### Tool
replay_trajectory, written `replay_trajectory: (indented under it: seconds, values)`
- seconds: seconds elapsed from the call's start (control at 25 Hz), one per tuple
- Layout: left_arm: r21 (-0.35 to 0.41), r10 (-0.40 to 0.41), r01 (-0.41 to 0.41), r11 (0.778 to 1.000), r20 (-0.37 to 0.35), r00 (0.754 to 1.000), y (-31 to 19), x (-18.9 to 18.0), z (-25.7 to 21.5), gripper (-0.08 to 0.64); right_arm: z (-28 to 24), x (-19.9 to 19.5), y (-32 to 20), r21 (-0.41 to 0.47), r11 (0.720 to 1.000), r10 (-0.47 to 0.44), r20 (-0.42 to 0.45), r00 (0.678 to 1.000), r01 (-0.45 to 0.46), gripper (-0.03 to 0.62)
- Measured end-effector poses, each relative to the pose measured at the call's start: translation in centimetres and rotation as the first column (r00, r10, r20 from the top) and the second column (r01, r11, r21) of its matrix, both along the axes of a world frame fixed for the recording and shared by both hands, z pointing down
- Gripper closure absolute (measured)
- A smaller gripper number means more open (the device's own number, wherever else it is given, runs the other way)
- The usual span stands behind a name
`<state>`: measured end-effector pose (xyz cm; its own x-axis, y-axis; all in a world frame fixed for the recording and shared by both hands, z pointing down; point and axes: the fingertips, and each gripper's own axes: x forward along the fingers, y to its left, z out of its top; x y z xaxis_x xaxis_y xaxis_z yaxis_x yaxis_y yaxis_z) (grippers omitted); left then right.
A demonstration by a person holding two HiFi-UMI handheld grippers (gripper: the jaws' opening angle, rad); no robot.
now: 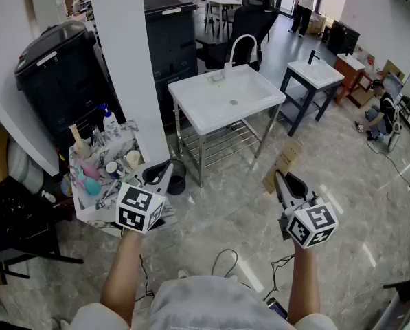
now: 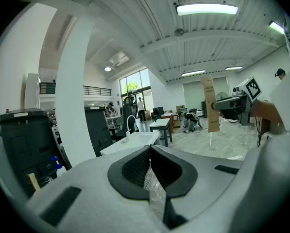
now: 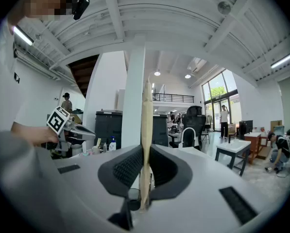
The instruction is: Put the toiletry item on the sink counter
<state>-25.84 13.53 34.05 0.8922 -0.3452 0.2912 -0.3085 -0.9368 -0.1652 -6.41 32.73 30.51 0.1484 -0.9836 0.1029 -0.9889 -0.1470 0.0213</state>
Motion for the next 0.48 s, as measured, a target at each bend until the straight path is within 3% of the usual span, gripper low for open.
replay_trajectory:
  seconds: [0.48]
  values:
    - [0.0,-0.007,0.007,1.0,0.022,1.0,2.6,4.4,0.7,0.549,1.1,5.5,3.3,0.017,0.999,0.026,0.046,0.999,-0.027,0.554]
